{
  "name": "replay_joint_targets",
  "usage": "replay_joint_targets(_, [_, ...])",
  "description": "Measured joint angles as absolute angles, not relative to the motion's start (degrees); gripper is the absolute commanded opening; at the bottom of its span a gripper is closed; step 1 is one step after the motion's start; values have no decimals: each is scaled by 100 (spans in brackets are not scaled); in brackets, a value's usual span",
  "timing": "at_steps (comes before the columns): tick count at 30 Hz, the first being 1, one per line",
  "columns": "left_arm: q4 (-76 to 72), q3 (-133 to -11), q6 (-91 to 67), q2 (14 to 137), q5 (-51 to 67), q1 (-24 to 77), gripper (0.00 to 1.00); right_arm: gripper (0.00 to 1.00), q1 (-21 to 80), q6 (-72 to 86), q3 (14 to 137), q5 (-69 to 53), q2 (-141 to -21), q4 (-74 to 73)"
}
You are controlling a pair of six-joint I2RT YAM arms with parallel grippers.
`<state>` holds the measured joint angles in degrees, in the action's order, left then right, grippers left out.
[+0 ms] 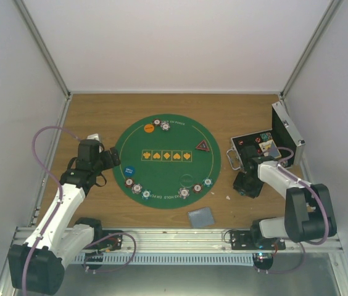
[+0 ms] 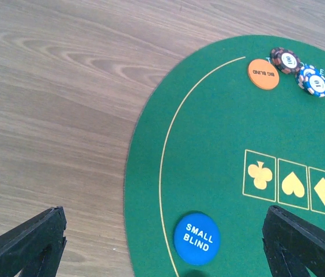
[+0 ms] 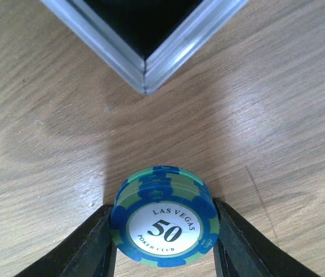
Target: Distribute texas hold em gaming equipment
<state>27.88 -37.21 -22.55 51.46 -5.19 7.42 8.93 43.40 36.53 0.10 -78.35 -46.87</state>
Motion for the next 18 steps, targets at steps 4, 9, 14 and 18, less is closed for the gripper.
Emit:
replay_joint_targets(4, [2788,-3721,-2255,5146,-521,742,94,32,893,4333,3656,10,-7837,-4685])
replay_joint_targets(9, [2790,-3721,-2252,5146,-521,746,94,29,893,4313,3664,5,-7773,-4676])
replay_joint_targets(14, [2790,-3721,-2255,5146,-521,746,94,28,893,4224,3658,-73,-7675,-4644])
replay_joint_targets(18, [2790,-3721,-2255,5146,-523,746,94,28,913,4200,3691,-294,-7596,-4578])
